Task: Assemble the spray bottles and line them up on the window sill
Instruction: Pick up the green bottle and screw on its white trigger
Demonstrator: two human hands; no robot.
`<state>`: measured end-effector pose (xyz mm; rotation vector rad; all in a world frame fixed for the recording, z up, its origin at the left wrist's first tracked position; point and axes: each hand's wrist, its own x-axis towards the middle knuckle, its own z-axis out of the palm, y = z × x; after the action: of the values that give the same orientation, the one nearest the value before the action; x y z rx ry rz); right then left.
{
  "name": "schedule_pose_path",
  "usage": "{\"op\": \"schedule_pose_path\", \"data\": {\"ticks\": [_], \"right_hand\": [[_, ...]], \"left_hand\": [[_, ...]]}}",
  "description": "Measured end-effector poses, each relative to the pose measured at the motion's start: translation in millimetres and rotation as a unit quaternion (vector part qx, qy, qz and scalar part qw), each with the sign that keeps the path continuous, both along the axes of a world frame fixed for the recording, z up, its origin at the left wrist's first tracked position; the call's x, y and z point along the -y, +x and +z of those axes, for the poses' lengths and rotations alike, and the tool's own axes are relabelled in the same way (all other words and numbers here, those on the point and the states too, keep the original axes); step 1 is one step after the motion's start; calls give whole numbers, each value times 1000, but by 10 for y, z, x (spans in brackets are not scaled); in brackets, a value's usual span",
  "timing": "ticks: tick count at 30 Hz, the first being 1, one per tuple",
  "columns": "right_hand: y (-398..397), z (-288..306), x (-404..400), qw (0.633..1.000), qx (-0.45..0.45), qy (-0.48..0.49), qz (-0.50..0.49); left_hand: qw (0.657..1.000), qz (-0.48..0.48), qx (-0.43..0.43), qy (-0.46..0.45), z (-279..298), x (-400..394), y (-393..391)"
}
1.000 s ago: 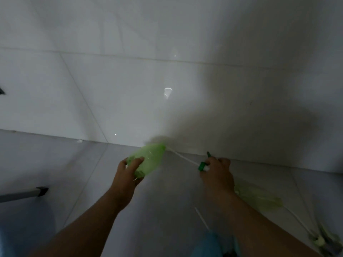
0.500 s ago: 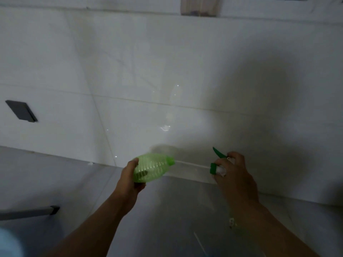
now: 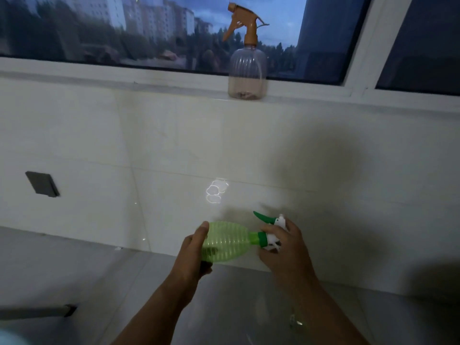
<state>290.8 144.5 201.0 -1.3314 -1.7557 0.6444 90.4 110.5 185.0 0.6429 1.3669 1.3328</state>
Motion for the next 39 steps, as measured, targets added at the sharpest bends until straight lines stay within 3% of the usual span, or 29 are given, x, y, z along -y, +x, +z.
{"op": "schedule_pose_path", "data": {"ticks": [2,7,12,20,24,32,36,39], "right_hand": [[28,112,53,996,-72,-48,8],[123,311,164,962,-267,-53,-28],[218,485,250,938,-331,-98,23],[357,638,299,951,-275,-75,117],[407,676,322,947,-280,-90,129],[461,757,359,940,-319,-109,-47],[465,736,332,943,-301,-115,-80],[494,747,322,955,-263,-128,-42]], "left_hand": [[1000,-3,-5,8,119,28,36],[999,-27,-30,22,311,112,113],[997,-59,-31,27,390,226,145],[985,-122,-98,-78,608,309,126],[975,-169,-117,-81,616,327,138],[976,-188,-16,105,632,384,215],[964,-198,-48,170,611,399,237],[961,-182,-76,194,586,394,273]]}}
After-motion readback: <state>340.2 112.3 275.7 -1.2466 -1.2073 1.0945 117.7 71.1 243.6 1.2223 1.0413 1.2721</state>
